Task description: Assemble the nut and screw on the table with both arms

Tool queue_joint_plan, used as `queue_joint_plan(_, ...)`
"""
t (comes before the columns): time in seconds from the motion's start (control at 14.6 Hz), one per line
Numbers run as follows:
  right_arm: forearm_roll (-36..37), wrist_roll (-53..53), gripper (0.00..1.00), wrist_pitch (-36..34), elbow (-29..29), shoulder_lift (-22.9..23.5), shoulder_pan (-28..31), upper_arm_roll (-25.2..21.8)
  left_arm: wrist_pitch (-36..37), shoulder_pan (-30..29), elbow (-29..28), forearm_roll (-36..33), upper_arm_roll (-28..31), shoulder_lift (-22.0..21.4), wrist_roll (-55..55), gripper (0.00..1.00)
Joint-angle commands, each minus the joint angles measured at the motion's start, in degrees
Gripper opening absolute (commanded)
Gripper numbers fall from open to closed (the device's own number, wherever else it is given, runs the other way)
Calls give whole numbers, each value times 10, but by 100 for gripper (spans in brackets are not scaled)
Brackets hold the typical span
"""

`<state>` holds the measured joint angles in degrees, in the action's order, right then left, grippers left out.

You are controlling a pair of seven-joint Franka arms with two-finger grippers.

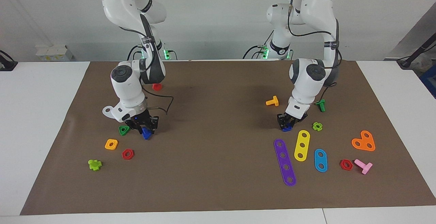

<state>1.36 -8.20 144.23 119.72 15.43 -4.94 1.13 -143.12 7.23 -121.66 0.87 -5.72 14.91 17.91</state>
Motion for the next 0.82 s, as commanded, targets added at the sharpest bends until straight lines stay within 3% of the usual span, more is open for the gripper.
queue_joint_plan(0.0, -12, 10, 0, 4, -14, -9, -10, 5, 10, 7, 20, -11, 8, 6, 2, 0)
queue_joint_plan(0.41, -5, -124, 0, 1, -65, 16, -120, 4, 142, 11, 162, -11, 7, 37, 5, 0)
queue_joint_plan(0.76, 13, -286, 0, -6, -169, 119, -231, 0, 163, 51, 209, -9, 8, 50, 47, 0)
